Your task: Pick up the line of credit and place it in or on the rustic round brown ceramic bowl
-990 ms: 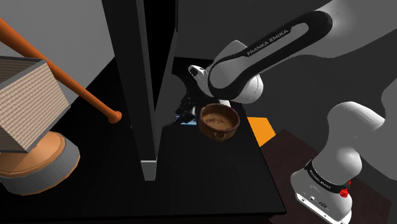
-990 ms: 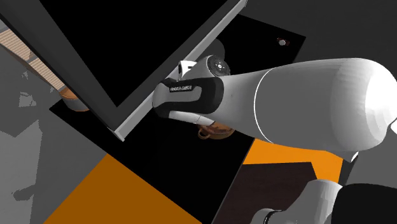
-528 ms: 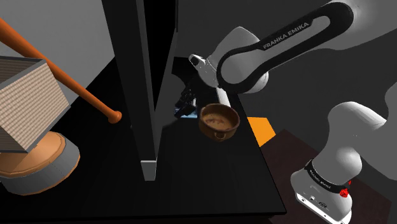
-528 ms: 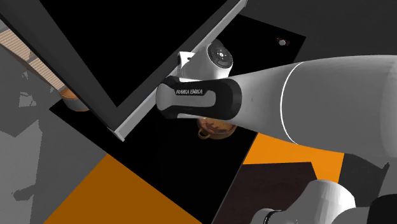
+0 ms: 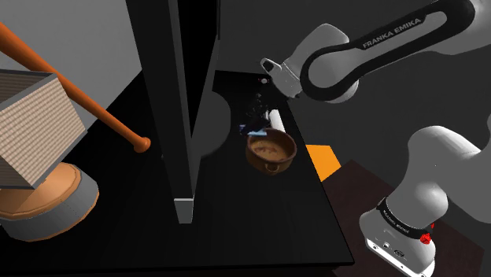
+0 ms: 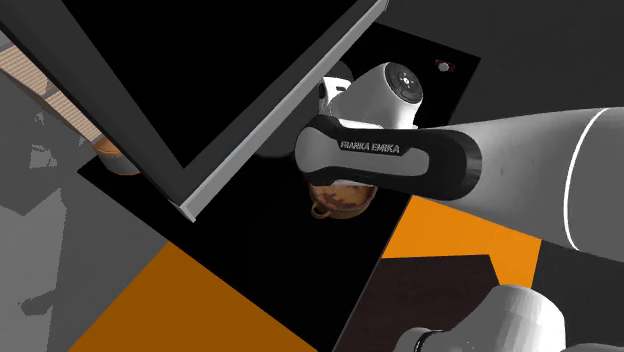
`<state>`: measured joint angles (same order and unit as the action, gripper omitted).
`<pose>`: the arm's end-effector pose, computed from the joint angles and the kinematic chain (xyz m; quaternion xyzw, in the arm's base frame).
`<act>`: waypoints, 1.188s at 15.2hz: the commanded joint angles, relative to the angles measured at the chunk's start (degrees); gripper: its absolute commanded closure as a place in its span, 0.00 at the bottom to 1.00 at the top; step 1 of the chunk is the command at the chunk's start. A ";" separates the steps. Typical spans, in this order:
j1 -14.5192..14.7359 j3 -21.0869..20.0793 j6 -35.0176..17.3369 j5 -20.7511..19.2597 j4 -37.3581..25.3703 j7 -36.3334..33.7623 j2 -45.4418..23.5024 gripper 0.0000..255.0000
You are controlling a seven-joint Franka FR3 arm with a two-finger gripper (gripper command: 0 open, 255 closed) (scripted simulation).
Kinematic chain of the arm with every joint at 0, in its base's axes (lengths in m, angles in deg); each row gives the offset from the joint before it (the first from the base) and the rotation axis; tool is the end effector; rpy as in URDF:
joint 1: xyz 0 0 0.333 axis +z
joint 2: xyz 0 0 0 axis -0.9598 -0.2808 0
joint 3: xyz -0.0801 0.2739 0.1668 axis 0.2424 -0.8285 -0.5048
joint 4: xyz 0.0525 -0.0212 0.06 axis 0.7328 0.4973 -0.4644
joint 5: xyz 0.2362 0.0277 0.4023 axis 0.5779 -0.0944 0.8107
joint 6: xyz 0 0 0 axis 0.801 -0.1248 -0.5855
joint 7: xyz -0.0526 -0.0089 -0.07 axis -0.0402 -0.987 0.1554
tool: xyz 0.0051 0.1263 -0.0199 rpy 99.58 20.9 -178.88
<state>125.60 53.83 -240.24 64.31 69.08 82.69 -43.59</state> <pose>0.4560 0.2539 0.3441 -0.8442 -0.4523 -0.2546 0.1343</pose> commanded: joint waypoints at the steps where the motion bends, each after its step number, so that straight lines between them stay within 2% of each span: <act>1: -2.29 0.45 1.20 -2.17 2.91 0.56 3.92 1.00; 6: -8.61 2.53 5.76 -6.97 7.91 3.38 12.37 1.00; 12: -4.18 6.42 0.48 -2.76 9.71 8.01 9.21 1.00; 18: 3.11 12.69 -4.78 3.54 10.74 14.44 5.74 1.00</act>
<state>127.39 65.22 -244.24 66.67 79.80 95.81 -37.25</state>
